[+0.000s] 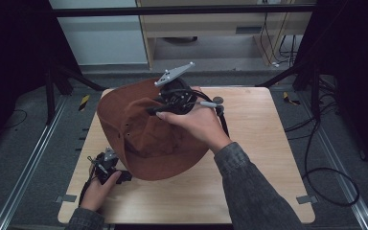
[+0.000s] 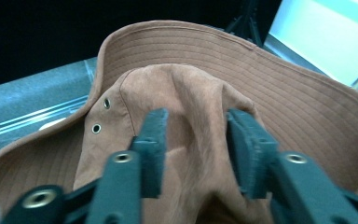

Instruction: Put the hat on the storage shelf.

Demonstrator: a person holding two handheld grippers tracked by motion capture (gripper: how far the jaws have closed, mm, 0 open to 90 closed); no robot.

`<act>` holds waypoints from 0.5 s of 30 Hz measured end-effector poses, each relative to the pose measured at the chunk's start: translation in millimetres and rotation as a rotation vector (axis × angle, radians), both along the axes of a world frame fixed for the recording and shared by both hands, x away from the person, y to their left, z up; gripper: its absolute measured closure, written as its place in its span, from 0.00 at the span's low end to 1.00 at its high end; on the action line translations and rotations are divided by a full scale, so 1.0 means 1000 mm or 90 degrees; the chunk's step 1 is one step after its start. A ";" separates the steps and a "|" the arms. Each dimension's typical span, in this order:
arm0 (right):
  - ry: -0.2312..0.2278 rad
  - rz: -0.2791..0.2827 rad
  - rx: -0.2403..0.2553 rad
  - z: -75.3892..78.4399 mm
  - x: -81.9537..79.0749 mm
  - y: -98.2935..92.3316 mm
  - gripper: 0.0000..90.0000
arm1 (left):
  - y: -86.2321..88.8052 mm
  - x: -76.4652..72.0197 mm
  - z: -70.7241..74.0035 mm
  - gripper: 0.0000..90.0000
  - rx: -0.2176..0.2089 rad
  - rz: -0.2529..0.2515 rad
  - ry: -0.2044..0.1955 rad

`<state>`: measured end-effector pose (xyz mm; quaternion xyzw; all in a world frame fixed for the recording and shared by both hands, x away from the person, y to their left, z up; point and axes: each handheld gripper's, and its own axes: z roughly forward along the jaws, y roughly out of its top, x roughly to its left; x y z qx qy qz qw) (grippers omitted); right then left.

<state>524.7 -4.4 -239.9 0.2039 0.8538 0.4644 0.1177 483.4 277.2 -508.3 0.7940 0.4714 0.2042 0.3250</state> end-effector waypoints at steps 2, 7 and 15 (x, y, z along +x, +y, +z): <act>-0.006 -0.008 -0.002 0.001 -0.002 -0.001 0.55 | 0.000 0.000 0.000 0.00 -0.001 0.000 0.000; -0.010 -0.018 -0.001 0.003 -0.003 -0.006 0.43 | 0.000 -0.001 0.000 0.00 0.001 -0.002 0.000; -0.005 -0.037 0.003 0.000 -0.002 -0.019 0.23 | 0.000 -0.001 0.000 0.00 0.000 -0.002 -0.002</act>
